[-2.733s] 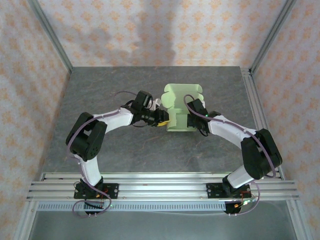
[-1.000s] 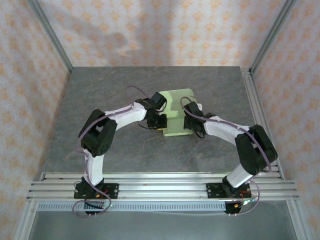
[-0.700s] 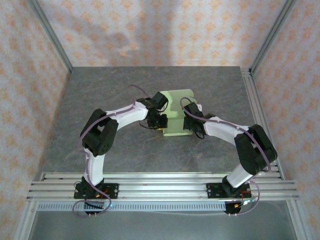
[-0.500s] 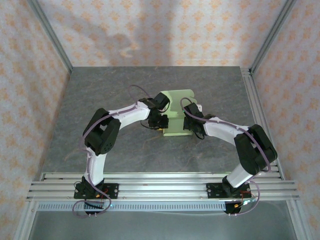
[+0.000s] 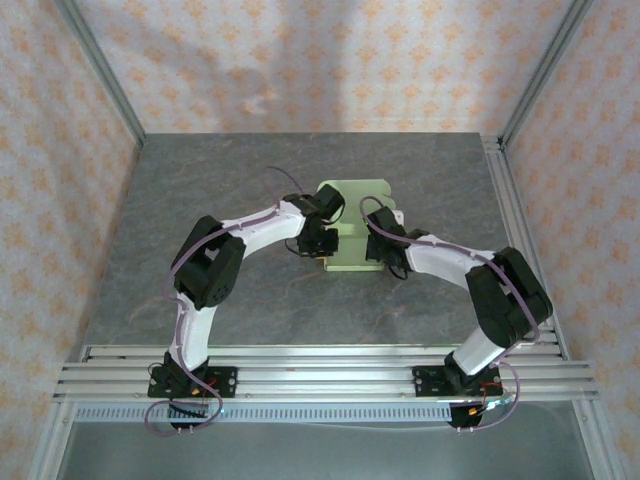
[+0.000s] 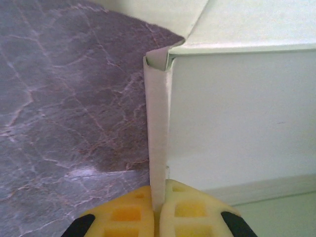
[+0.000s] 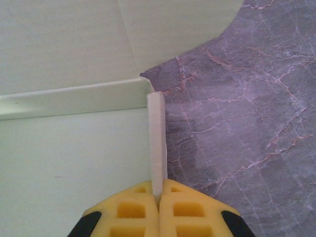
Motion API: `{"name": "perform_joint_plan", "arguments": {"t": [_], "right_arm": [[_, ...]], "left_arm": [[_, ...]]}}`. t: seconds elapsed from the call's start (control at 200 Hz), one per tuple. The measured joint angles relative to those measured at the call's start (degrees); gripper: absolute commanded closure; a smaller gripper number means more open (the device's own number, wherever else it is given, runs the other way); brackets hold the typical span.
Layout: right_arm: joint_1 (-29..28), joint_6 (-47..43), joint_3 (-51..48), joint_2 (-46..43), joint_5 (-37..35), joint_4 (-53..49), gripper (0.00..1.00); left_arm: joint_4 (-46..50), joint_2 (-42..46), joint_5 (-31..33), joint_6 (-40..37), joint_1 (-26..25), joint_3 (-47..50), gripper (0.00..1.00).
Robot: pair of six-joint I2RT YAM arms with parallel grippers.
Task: Fold the paper box
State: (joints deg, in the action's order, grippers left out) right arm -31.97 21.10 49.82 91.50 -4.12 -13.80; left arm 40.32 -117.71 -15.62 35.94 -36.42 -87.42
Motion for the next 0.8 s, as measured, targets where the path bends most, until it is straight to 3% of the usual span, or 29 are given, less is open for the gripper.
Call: {"name": "perform_joint_plan", "arguments": {"t": [0.455, 0.796], "right_arm": [[-7.78, 9.81, 0.0, 0.92, -8.55, 2.58, 1.0], [-8.39, 14.95, 0.0, 0.98, -8.28, 5.53, 1.0]], "left_arm": [[7.74, -1.51, 13.4, -1.81, -1.33, -3.87, 0.96], [12.02, -3.67, 22.64, -2.49, -2.47, -7.54, 0.96]]}}
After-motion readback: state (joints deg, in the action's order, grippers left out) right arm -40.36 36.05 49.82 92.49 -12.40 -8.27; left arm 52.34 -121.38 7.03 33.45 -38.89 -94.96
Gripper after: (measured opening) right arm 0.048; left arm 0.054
